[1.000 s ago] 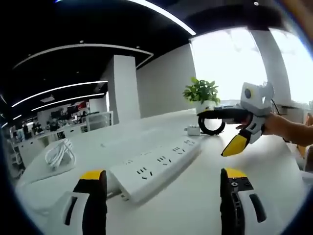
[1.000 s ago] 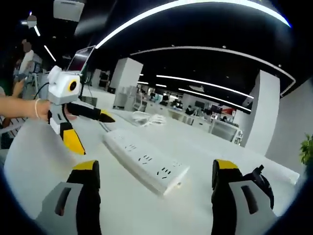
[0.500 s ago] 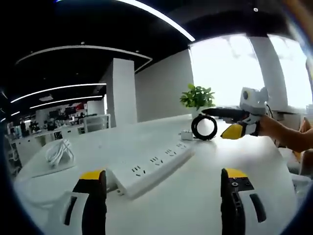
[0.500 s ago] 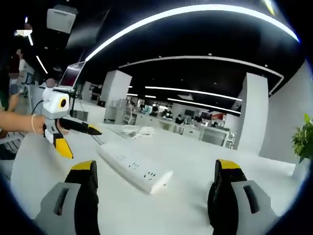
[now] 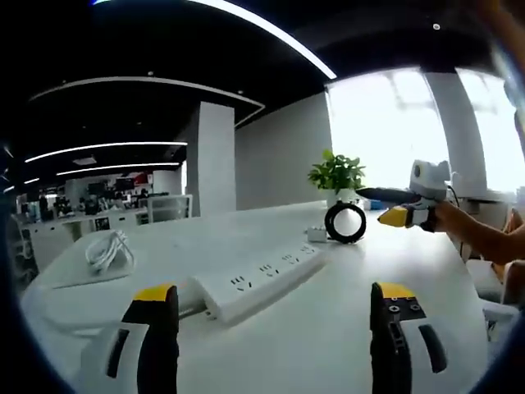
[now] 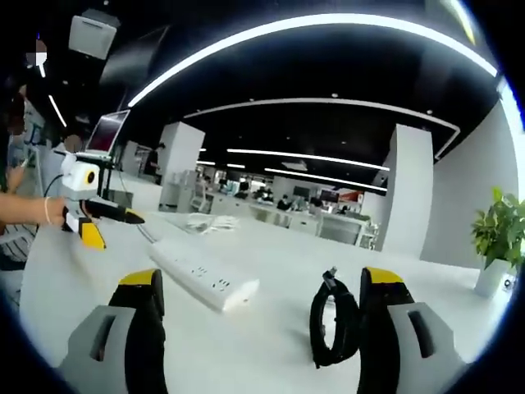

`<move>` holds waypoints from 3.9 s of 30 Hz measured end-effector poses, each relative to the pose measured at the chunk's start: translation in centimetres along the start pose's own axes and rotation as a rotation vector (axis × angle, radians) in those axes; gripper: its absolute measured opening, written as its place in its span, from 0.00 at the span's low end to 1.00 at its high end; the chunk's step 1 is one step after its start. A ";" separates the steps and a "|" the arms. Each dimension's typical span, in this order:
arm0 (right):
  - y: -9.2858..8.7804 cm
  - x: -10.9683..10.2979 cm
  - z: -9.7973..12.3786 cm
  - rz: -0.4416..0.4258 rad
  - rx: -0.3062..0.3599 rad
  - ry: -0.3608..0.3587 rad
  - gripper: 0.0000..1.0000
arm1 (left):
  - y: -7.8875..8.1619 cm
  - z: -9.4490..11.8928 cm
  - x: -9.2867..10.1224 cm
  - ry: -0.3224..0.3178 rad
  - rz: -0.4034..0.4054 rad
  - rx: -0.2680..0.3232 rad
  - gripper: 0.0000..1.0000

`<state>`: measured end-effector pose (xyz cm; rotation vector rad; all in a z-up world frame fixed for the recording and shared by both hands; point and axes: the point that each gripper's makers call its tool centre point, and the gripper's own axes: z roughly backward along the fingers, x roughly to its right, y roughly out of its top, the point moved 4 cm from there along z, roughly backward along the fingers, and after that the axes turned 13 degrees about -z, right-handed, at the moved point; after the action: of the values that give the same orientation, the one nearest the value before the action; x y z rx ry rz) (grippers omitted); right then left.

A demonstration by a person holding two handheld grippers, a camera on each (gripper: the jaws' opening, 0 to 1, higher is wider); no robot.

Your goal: Straighten the power strip on the desk, plug the charger into it

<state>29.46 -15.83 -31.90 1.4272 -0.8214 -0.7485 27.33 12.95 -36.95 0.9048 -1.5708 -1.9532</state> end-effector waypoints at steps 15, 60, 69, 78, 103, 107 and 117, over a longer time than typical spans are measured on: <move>-0.9 3.8 0.6 -0.023 -0.058 -0.056 0.98 | -0.5 1.0 -0.2 0.011 -0.014 -0.017 0.98; -5.1 7.5 0.2 -0.123 -0.174 -0.109 0.20 | -0.5 1.9 -0.2 0.005 0.007 -0.002 0.91; -5.1 7.5 0.2 -0.121 -0.182 -0.108 0.17 | -0.6 2.0 -0.1 0.000 0.004 -0.006 0.90; -4.9 7.4 -0.1 -0.154 -0.193 -0.111 0.15 | -0.6 2.0 -0.3 0.003 0.004 -0.006 0.89; 0.8 4.6 -1.4 -0.094 -0.119 -0.074 0.07 | -0.6 2.0 0.0 0.006 0.004 0.000 0.87; 2.2 4.1 -1.9 -0.091 -0.103 -0.065 0.07 | -0.5 1.8 0.2 0.001 0.002 -0.001 0.86; 4.4 2.3 -2.3 -0.144 -0.041 -0.059 0.07 | -0.3 1.7 0.7 -0.008 -0.009 -0.002 0.86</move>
<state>32.41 -16.43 -27.41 1.4445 -0.7499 -0.9160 25.66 13.62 -37.14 0.9067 -1.5713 -1.9665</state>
